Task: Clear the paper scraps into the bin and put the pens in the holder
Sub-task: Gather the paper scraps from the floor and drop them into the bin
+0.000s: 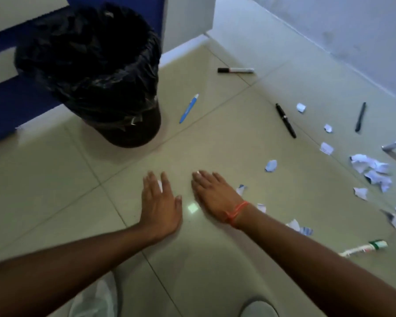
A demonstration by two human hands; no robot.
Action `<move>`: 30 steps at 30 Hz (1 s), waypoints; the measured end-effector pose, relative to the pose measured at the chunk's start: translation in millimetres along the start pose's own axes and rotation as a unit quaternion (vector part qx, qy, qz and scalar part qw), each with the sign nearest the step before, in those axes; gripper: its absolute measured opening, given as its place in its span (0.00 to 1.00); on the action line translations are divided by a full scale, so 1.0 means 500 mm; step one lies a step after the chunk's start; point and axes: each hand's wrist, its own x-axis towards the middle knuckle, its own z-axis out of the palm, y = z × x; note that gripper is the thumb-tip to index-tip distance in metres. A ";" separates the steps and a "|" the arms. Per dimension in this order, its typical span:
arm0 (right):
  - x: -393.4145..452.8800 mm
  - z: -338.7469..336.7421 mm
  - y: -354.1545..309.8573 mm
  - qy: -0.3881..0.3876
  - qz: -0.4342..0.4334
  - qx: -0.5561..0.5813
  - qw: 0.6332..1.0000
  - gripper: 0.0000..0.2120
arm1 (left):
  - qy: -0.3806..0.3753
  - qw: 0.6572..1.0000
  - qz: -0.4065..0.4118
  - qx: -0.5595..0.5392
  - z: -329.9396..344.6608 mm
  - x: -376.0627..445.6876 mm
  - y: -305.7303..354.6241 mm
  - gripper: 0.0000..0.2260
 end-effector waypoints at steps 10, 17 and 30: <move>-0.215 0.007 0.178 0.133 0.202 0.016 0.970 0.24 | -0.146 0.944 0.287 -0.075 0.109 0.015 0.240 0.31; -0.213 -0.071 0.305 0.136 0.269 0.167 0.939 0.33 | -0.138 0.927 0.321 -0.134 0.090 0.091 0.371 0.39; -0.360 -0.106 0.688 0.117 0.630 0.128 0.757 0.19 | -0.156 0.909 0.372 -0.105 0.100 0.187 0.461 0.39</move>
